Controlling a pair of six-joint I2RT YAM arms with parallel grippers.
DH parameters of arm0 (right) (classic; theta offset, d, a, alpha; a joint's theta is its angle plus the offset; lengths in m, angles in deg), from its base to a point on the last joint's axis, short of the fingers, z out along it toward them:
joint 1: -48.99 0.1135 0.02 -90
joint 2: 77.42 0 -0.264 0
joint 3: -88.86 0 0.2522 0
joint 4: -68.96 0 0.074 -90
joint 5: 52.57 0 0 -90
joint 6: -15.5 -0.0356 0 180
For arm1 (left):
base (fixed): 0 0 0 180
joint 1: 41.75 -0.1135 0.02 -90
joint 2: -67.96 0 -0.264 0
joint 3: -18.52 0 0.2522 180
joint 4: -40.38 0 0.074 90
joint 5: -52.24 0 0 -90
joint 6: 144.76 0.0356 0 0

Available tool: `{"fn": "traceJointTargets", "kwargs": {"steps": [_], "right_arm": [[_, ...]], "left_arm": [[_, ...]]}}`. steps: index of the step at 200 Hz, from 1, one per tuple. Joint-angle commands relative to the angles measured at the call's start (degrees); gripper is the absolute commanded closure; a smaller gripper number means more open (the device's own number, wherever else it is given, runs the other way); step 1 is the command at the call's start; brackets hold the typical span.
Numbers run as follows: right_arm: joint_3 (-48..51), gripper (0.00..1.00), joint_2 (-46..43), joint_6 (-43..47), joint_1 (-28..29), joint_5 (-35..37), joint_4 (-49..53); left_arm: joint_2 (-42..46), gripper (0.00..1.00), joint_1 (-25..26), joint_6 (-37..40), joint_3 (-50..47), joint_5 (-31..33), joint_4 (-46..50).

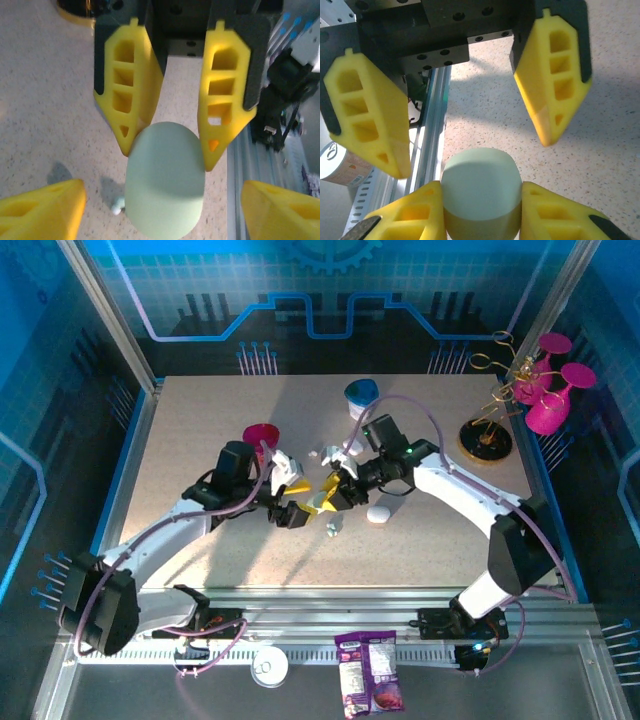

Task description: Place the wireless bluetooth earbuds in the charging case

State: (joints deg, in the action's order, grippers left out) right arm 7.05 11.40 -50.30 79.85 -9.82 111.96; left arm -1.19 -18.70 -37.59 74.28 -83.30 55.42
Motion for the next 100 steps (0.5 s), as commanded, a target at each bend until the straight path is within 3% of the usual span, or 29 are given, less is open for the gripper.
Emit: {"fn": "traceJointTargets", "kwargs": {"steps": [1,40,80,100], "right_arm": [[1.7,0.74,-5.0,-6.4,-2.1,-3.1,-7.0],[9.3,0.73,-13.1,-21.9,-5.5,-8.3,-25.4],[16.4,0.73,-20.1,-39.1,-7.0,-11.0,-47.0],[18.0,0.73,-21.6,-44.8,-6.9,-10.4,-54.1]], "left_arm": [[3.3,0.11,0.1,-9.1,-4.9,-2.1,-19.1],[5.5,0.04,0.2,-24.2,-13.5,2.9,-49.6],[1.9,0.03,0.8,-36.8,-14.7,5.5,-65.8],[-1.1,0.07,3.0,-37.2,-15.3,5.5,-72.4]]}}
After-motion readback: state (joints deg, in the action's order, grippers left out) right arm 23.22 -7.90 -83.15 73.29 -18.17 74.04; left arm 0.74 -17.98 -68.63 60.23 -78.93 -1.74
